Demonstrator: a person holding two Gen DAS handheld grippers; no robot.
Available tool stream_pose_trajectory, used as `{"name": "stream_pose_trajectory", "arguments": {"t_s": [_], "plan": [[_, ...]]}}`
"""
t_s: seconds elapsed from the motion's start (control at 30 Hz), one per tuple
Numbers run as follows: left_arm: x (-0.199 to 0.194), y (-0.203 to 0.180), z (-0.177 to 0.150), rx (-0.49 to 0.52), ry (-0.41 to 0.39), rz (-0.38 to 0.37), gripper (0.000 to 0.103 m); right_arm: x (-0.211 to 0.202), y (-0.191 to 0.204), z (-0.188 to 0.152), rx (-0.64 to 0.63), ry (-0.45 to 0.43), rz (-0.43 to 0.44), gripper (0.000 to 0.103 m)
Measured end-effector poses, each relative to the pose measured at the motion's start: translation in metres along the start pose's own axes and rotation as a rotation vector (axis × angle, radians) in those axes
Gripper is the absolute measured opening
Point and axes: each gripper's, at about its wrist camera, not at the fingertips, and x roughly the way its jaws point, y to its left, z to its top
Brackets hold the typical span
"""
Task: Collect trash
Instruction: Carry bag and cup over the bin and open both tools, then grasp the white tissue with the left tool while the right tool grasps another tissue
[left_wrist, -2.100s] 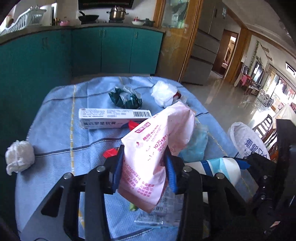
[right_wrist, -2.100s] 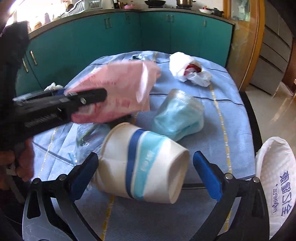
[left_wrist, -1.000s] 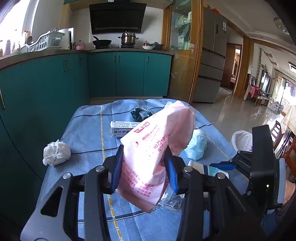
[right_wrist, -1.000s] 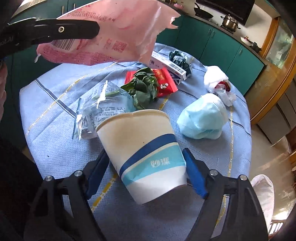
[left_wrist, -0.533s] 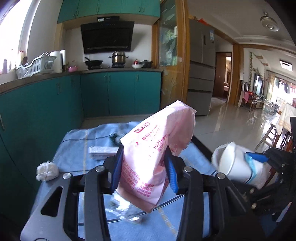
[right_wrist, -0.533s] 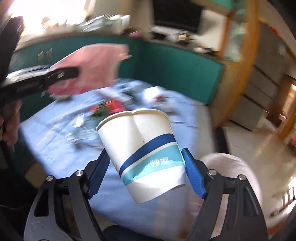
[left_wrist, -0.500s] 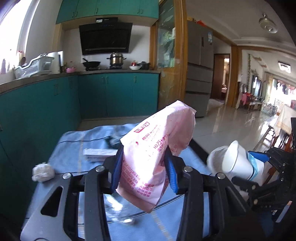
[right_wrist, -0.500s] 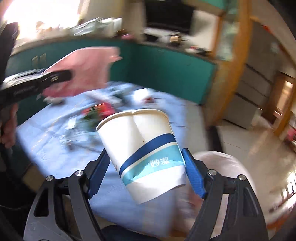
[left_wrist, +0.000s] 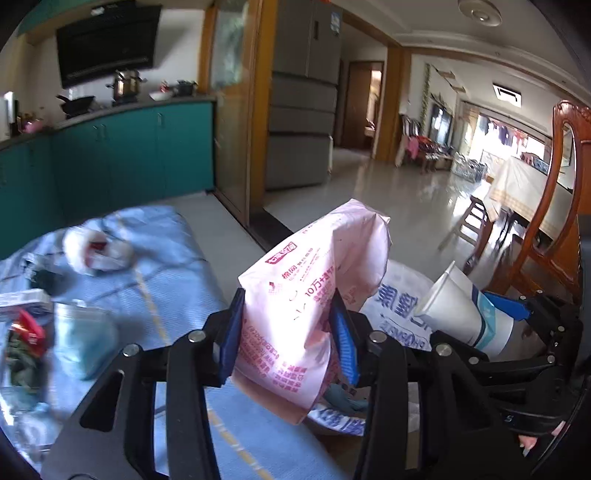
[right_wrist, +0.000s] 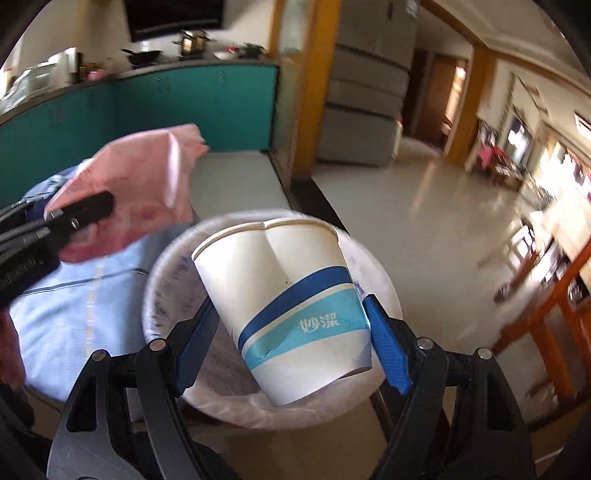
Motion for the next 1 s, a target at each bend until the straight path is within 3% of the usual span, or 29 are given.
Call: {"name": "stream_pose_trajectory", "arguments": {"t_s": [0.17, 0.23, 0.33, 0.47, 0.63, 0.8, 1.0], "plan": [[0.031, -0.007, -0.005, 0.018, 0.063, -0.042, 0.072, 0.020, -0.010, -0.002, 0.054, 0.037, -0.029, 0.079], [0.025, 0.000, -0.004, 0.030, 0.043, -0.023, 0.081, 0.022, -0.011, -0.002, 0.047, 0.037, -0.037, 0.080], [0.000, 0.015, 0.002, 0.065, 0.000, 0.014, 0.084, 0.018, -0.007, 0.000, 0.042, 0.023, -0.050, 0.083], [-0.045, 0.053, 0.007, 0.090, -0.045, 0.121, 0.086, 0.008, 0.006, 0.013, 0.024, -0.023, -0.019, 0.092], [-0.110, 0.132, 0.009, 0.041, -0.098, 0.310, 0.088, 0.004, 0.034, 0.032, 0.007, -0.048, 0.009, 0.094], [-0.170, 0.207, 0.002, -0.007, -0.164, 0.509, 0.092, -0.017, 0.092, 0.047, -0.092, -0.121, 0.077, 0.094], [-0.202, 0.298, -0.019, -0.136, -0.164, 0.699, 0.094, -0.041, 0.172, 0.064, -0.187, -0.204, 0.269, 0.095]]}}
